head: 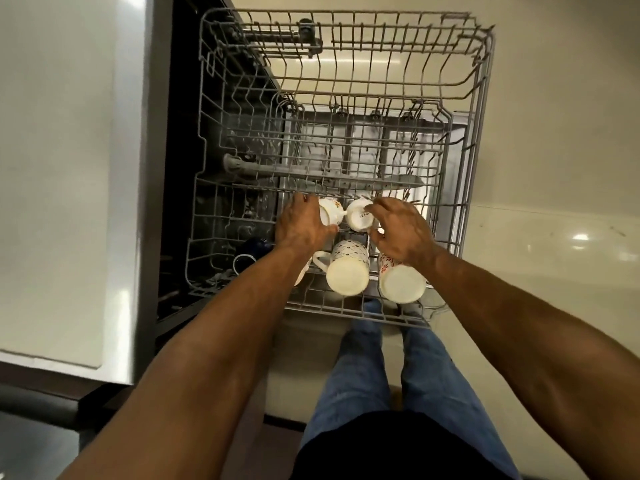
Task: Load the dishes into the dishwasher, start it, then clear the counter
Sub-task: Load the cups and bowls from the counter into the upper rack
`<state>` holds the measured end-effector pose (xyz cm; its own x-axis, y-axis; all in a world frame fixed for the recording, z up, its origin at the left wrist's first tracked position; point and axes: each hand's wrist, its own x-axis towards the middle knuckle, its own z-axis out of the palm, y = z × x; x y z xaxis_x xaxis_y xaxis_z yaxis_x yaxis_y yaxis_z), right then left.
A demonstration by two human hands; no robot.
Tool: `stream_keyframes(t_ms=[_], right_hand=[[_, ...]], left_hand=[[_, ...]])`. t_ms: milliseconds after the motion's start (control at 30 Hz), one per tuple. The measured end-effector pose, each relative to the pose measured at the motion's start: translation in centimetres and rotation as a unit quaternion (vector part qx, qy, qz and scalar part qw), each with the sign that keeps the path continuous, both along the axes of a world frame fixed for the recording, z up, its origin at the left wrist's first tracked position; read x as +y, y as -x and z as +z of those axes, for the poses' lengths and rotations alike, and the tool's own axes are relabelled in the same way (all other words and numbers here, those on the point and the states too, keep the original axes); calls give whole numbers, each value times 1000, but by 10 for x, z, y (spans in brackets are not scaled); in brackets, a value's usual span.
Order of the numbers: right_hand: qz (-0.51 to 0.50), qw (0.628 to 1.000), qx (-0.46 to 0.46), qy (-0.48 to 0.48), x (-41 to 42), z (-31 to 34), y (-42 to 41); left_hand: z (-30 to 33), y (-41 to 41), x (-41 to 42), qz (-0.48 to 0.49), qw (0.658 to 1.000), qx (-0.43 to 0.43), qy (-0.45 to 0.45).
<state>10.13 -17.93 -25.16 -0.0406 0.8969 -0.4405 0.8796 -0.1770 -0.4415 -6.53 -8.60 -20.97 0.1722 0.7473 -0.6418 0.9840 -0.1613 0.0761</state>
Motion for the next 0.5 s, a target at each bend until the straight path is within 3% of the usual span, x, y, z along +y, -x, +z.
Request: stream_keyframes(t_ms=[500], right_hand=[[33,999,-25,20,-6,-16,-4]], left_hand=[[-36,-20,10,26,998,49,36]])
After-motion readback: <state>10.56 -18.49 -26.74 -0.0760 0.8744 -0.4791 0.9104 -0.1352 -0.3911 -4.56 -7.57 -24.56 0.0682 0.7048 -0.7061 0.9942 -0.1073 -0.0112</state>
